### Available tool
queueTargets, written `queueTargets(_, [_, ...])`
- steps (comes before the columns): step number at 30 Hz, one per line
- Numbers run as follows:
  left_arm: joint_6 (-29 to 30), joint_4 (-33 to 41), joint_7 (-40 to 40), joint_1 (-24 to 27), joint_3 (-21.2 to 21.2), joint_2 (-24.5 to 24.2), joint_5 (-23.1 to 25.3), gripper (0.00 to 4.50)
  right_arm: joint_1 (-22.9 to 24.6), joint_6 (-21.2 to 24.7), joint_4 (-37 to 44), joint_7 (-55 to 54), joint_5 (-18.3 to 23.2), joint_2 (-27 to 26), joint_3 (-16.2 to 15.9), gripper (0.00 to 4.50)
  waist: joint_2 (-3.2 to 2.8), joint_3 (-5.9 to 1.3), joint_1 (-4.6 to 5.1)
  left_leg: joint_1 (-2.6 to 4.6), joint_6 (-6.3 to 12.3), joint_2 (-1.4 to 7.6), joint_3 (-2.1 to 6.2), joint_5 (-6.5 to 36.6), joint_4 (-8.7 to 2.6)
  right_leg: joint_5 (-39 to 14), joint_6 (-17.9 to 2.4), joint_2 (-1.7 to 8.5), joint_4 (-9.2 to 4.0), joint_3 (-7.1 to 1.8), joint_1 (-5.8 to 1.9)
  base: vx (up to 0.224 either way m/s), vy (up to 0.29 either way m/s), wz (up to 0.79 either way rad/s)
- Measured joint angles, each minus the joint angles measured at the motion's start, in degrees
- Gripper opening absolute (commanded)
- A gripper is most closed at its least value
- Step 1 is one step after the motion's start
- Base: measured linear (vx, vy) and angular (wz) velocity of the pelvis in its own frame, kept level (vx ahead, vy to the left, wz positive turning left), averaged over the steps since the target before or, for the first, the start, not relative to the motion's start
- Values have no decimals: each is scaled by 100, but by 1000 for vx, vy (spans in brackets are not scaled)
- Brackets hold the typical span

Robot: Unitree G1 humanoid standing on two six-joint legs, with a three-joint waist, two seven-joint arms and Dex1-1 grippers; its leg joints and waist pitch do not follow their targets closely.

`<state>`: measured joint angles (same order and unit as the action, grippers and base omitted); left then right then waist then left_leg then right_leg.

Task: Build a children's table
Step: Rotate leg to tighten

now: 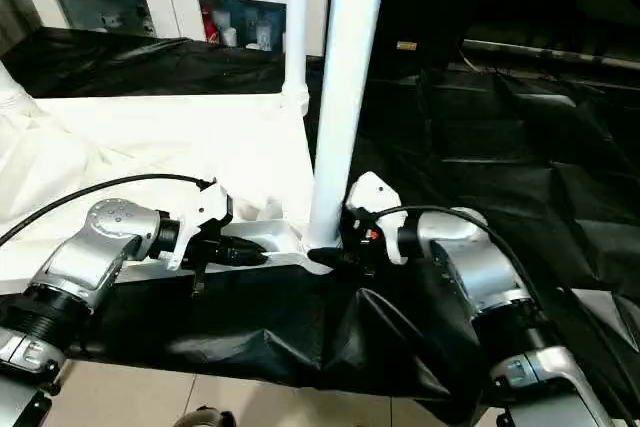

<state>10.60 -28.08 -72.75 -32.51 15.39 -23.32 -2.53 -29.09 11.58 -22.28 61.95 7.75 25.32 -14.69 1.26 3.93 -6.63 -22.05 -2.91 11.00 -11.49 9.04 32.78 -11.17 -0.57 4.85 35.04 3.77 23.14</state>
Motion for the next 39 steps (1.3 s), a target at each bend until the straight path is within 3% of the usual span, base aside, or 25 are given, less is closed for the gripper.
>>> queueTargets(9, [35, 17, 17, 2, -19, -5, 0, 0, -7, -72, -90, -24, -4, -87, -19, 283, 2, 1, 17, 0, 1, 1, 0, 0, 4, 0, 0, 0, 4, 0, 0, 0, 0, 0])
queueTargets(14, [37, 17, 64, 6, -19, 0, 4, 0, -2, -76, -128, -54, 15, -138, 21, 276, 4, 1, 19, 1, 1, 1, 0, -1, 5, 0, 0, 0, 7, 0, 0, 0, 0, 0])
queueTargets(18, [8, -269, 802, -180, -77, 300, 231, 0, 0, 11, -565, -1046, 65, -663, 509, 275, 21, -1, 47, 4, 2, 2, 1, -1, 23, 5, -5, 0, 20, -2, -2, 0, 0, 0])
queueTargets(23, [133, -930, 2168, -634, -133, 969, 539, 0, -282, -99, -1342, -3417, 64, -1677, 1178, 274, 31, -6, 165, 13, 0, 0, 1, -4, 40, 27, -7, 3, 17, -7, -11, 0, 0, 0])
queueTargets(28, [400, -1104, 2974, -802, -169, 1491, 697, 0, -434, -229, -1596, -4502, -82, -2099, 1416, 273, 32, -8, 155, 15, 1, -7, 1, -3, 37, 27, -5, 9, 7, -7, -18, 0, 0, 0])
queueTargets(32, [395, -1114, 3007, -809, -180, 1534, 719, 0, -465, -254, -1631, -4526, -140, -2113, 1436, 273, 29, -10, 148, 15, 1, -10, 1, -3, 26, 26, -2, 10, 0, -6, -18, 0, 0, 0])
queueTargets(34, [358, -1125, 2958, -809, -182, 1522, 722, 0, -465, -318, -1662, -4503, -138, -2111, 1440, 329, 28, -10, 150, 14, 2, -10, 1, -3, 26, 26, -2, 10, 0, -6, -17, 0, 0, 0])
queueTargets(37, [273, -1140, 2884, -808, -179, 1470, 721, 0, -466, -369, -1663, -4313, -79, -2068, 1446, 343, 27, -9, 155, 12, 2, -9, 1, -3, 21, 25, -1, 9, 0, -6, -14, 0, 0, 0])
queueTargets(39, [178, -1100, 2661, -770, -175, 1319, 676, 0, -464, -366, -1609, -3787, -66, -1755, 1353, 378, 25, -7, 151, 6, 2, -8, 1, -3, 18, 24, 1, 9, 0, -4, -7, 0, 0, 0])
